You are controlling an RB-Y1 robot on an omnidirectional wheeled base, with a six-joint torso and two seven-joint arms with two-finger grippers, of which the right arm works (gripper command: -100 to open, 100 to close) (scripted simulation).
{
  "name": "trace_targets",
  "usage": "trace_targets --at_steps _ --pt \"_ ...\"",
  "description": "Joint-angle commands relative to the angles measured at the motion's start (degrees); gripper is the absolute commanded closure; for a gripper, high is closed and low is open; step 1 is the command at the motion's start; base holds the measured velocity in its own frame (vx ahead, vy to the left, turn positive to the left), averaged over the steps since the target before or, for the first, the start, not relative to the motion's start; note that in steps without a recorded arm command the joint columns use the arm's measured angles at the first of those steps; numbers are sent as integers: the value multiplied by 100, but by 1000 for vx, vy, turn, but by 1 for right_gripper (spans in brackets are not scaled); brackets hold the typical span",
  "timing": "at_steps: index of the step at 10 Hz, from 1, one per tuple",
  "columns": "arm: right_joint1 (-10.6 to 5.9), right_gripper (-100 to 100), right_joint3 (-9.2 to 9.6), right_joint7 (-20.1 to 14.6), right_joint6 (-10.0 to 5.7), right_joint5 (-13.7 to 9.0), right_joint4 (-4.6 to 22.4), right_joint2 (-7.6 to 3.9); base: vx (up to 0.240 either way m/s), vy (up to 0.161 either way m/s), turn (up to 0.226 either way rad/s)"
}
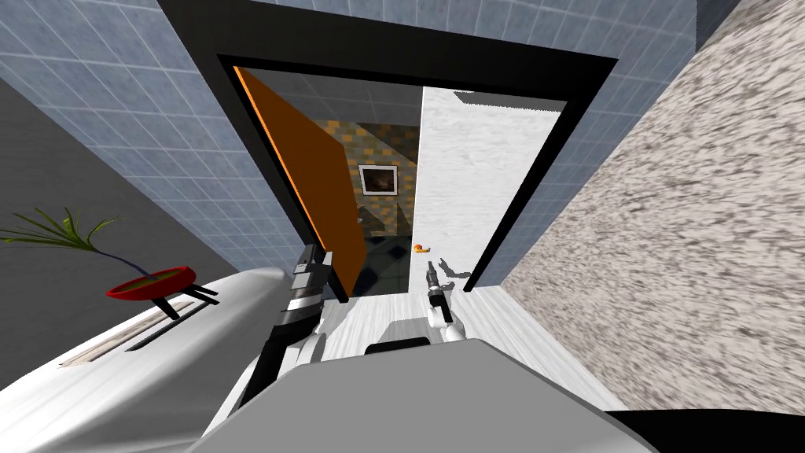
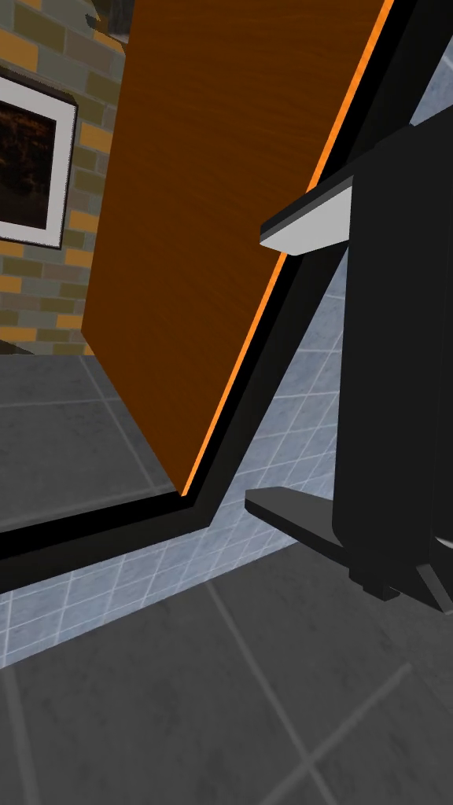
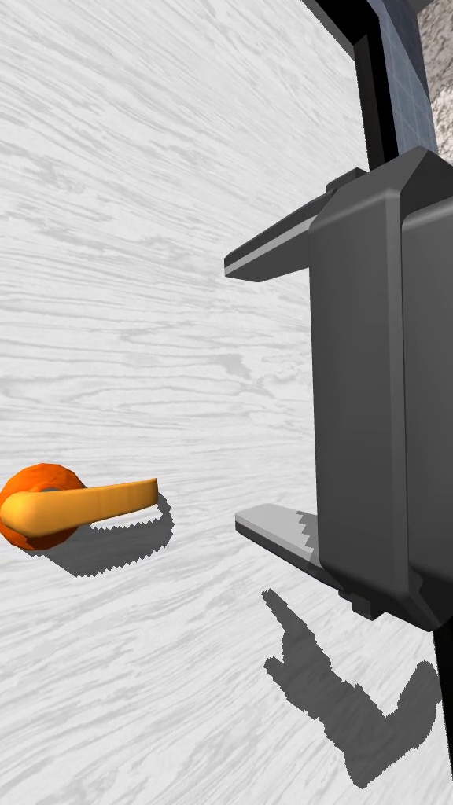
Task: Push the door open
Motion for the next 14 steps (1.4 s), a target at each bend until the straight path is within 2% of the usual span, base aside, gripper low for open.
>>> trace_targets --at_steps 1,2,4,8,9,12,13,14 --pt "-65 -100 22 20 -44 -60 214 42 73 -129 107" --pt "-112 -100 30 31 -70 -89 336 66 71 -102 64" --pt "-278 -100 57 68 -160 -191 763 162 86 -112 104" --pt "-471 -100 88 110 -265 -309 1258 298 60 -90 70" --pt "-471 -100 88 110 -265 -309 1258 298 42 -61 23" --pt "-595 -100 108 138 -333 -386 1579 408 38 -61 51" --pt "-557 -100 107 131 -321 -369 1504 387 18 -22 12" --pt "-559 -100 95 123 -333 -376 1523 205 103 3 28"
